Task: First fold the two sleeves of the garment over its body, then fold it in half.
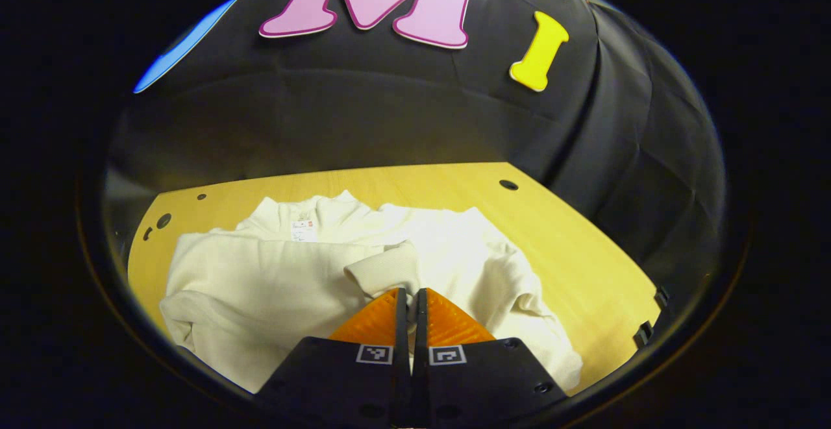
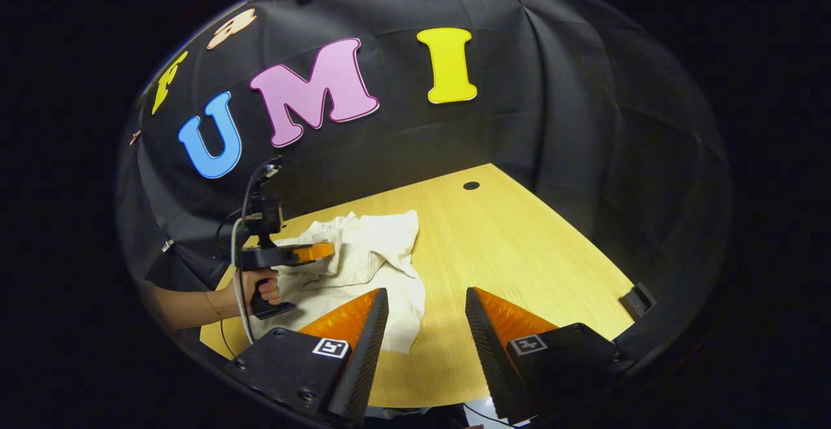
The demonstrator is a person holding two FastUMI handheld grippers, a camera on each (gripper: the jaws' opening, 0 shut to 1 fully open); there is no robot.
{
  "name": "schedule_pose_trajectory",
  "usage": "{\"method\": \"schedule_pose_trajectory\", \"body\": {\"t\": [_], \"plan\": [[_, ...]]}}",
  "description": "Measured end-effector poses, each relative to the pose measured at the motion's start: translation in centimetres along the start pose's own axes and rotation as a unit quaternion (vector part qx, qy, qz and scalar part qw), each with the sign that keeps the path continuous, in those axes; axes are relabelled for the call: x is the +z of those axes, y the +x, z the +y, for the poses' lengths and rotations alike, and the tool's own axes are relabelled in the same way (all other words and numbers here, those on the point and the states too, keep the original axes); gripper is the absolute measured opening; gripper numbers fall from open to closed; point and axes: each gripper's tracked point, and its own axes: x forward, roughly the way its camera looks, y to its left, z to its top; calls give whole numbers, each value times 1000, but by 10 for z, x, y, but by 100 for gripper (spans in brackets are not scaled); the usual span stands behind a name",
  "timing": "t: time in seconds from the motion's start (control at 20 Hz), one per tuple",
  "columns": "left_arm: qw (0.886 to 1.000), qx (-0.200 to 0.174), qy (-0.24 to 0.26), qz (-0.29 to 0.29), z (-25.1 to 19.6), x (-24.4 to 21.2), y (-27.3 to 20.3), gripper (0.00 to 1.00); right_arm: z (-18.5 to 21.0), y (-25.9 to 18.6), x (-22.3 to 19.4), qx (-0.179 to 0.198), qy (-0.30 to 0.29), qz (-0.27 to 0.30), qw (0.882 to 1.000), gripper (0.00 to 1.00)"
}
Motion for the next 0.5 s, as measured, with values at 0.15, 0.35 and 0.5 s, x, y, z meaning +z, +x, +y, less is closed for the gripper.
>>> {"method": "schedule_pose_trajectory", "body": {"t": [0.15,0.35,0.5], "plan": [[999,30,20,7,5,-10,9,6,8,-1,-4,9,0,8,1000,75],[998,50,47,11,4,-13,6,19,20,1,-3,24,-14,13,1000,76],[997,54,48,9,4,-12,-11,36,32,7,-4,37,-26,20,999,76]]}}
